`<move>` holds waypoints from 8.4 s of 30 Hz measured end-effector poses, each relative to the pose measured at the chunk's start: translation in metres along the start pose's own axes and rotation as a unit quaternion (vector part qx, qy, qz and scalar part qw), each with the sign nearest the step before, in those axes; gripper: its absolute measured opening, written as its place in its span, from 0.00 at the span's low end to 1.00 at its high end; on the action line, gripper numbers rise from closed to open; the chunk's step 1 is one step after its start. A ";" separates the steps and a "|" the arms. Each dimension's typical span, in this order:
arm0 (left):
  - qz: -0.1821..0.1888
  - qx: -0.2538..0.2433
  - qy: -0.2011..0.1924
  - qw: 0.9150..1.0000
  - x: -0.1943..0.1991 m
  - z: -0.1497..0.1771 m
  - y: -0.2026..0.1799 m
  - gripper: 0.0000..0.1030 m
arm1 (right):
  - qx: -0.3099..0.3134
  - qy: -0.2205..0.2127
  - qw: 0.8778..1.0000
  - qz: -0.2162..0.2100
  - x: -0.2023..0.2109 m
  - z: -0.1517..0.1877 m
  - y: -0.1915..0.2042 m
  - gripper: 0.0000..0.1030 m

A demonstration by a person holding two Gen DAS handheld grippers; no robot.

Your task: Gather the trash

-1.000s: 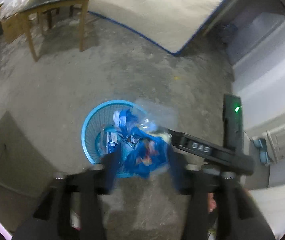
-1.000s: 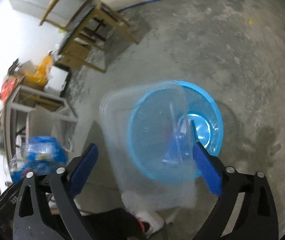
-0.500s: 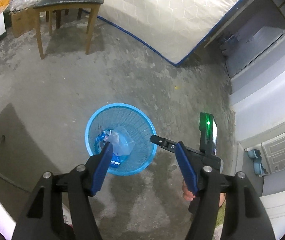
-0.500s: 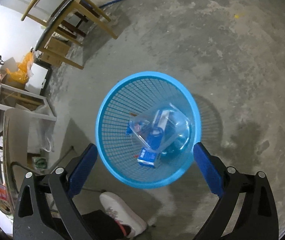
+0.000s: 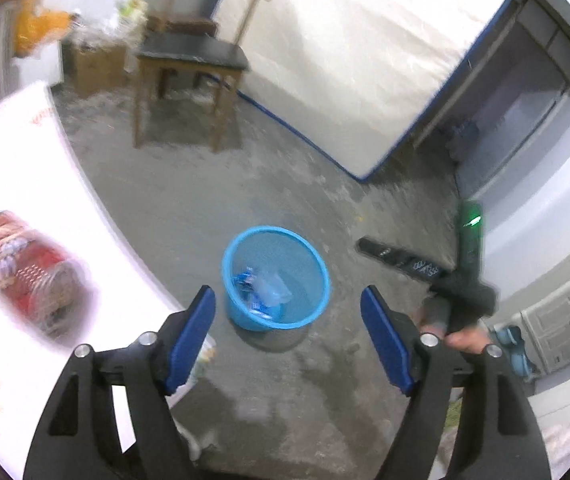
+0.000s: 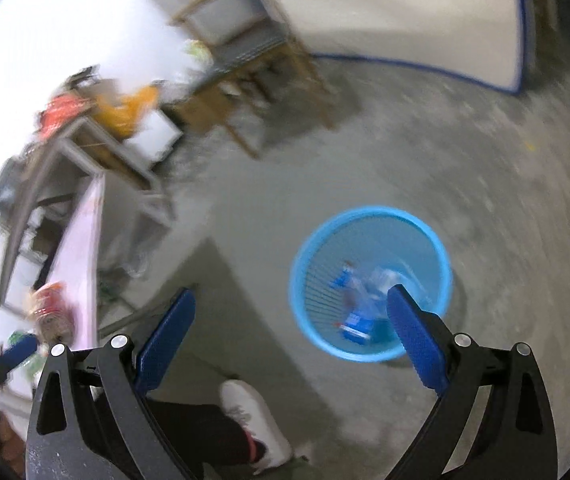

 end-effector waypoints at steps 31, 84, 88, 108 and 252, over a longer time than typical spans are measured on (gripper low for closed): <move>-0.111 0.302 -0.209 0.923 0.201 0.159 0.230 0.84 | 0.326 0.183 0.922 -0.102 -0.109 0.075 0.303 0.73; -0.134 0.307 -0.209 0.918 0.202 0.149 0.247 0.84 | 0.386 0.057 0.915 -0.098 -0.071 0.053 0.375 0.77; -0.157 0.315 -0.218 0.911 0.208 0.154 0.251 0.84 | 0.397 0.053 0.899 -0.179 -0.037 0.063 0.389 0.78; -0.173 0.333 -0.224 0.899 0.221 0.184 0.273 0.51 | 0.541 0.215 0.784 -0.213 -0.111 0.197 0.465 0.80; 0.003 0.016 0.116 0.993 -0.168 -0.033 -0.025 0.63 | -0.160 0.067 0.985 0.009 -0.023 0.039 -0.057 0.65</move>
Point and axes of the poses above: each gripper's, at about its wrist camera, not at the fingertips, and x roughly against the way its jaws point, y to its left, z to its underside, the point moved 5 cm from there along -x, roughly the way its jaws point
